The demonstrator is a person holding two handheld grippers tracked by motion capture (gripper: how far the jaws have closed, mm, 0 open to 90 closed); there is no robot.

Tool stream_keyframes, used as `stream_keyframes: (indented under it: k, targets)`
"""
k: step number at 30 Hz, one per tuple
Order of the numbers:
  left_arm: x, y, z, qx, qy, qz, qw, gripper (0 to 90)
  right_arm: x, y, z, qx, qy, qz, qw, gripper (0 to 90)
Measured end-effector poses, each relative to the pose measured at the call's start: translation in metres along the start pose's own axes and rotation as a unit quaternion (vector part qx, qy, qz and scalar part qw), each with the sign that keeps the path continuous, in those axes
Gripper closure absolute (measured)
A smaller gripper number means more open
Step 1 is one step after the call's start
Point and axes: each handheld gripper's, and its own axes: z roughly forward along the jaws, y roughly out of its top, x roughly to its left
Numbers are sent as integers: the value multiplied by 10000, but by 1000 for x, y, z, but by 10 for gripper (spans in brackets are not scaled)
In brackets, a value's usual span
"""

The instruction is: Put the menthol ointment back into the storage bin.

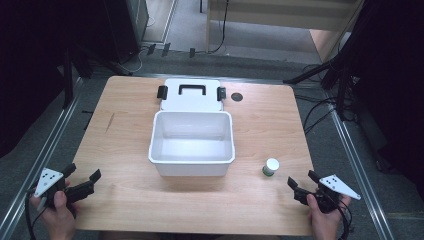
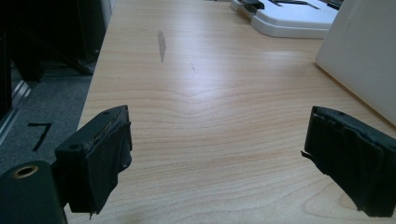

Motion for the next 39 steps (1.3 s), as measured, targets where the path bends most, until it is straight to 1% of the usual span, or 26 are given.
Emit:
stream_keyframes:
  k: [4, 9, 13, 15, 16, 17, 18, 19, 20, 21, 22, 23, 25, 28, 29, 30, 32, 34, 35, 36, 37, 38, 39]
  targets:
    - [0, 0, 0, 0, -2, 1, 10000, 82, 0, 0, 0, 7, -3, 19, 10000, 130]
    - [0, 0, 0, 11, -6, 3, 10000, 82, 1, 0, 1, 54, -26, -31, 10000, 130]
    - [0, 0, 0, 13, -8, -2, 10000, 82, 1, 1, 1, 145, -22, 23, 9999, 115]
    - [1, 0, 0, 14, 0, -15, 10000, 82, 1, 3, 2, 307, -3, 22, 9995, 102]
    - [1, 0, 0, 8, 6, -28, 10000, 82, 4, 7, 2, 439, -66, -31, 9990, 102]
    - [1, 0, -1, 12, 1, -36, 10000, 82, 4, 7, 2, 439, -66, -31, 9990, 102]
    - [1, 0, -1, -10, -7, -60, 10000, 82, 8, 13, 4, 639, -145, -213, 9976, 102]
    - [1, 0, -1, -10, -7, -60, 10000, 82, 11, 16, 4, 736, -172, -314, 9966, 105]
    - [1, 0, -1, -6, -10, -80, 10000, 82, 13, 19, 5, 868, -217, -389, 9952, 108]
    - [1, 0, -1, -17, -14, -88, 10000, 82, 13, 19, 5, 868, -217, -389, 9952, 108]
    - [2, 0, -1, -24, -16, -93, 10000, 82, 15, 22, 7, 1009, -220, -459, 9936, 108]
    - [2, 0, -1, -57, -23, -113, 9999, 82, 19, 26, 9, 1327, -128, -572, 9894, 109]
    - [3, -1, -2, -47, -58, -108, 9999, 82, 23, 31, 12, 1662, -29, -752, 9832, 107]
    - [3, -1, -3, -76, -85, -132, 9998, 82, 28, 39, 16, 2153, 49, -897, 9724, 107]
    - [3, -1, -3, -76, -85, -132, 9998, 82, 28, 39, 16, 2153, 49, -897, 9724, 107]
    - [3, -1, -3, -85, -87, -139, 9998, 82, 32, 46, 19, 2445, 87, -928, 9652, 107]
    - [3, -2, -4, -85, -106, -154, 9998, 82, 35, 53, 23, 2711, 112, -992, 9574, 107]
    - [3, -1, -4, -84, -111, -160, 9998, 82, 37, 60, 29, 2960, 63, -1085, 9490, 113]
    - [3, -1, -4, -84, -111, -160, 9998, 82, 37, 60, 29, 2960, 63, -1085, 9490, 113]
    - [3, -1, -4, -83, -112, -168, 9998, 82, 40, 66, 34, 3152, 36, -1062, 9431, 125]
    - [3, -1, -3, -89, -106, -184, 9997, 82, 41, 68, 38, 3256, 37, -1043, 9397, 125]
    - [4, -1, -3, -79, -113, -170, 9998, 82, 41, 68, 38, 3256, 37, -1043, 9397, 125]
    - [3, -1, -3, -76, -117, -173, 9998, 82, 45, 73, 44, 3507, 23, -1072, 9303, 125]
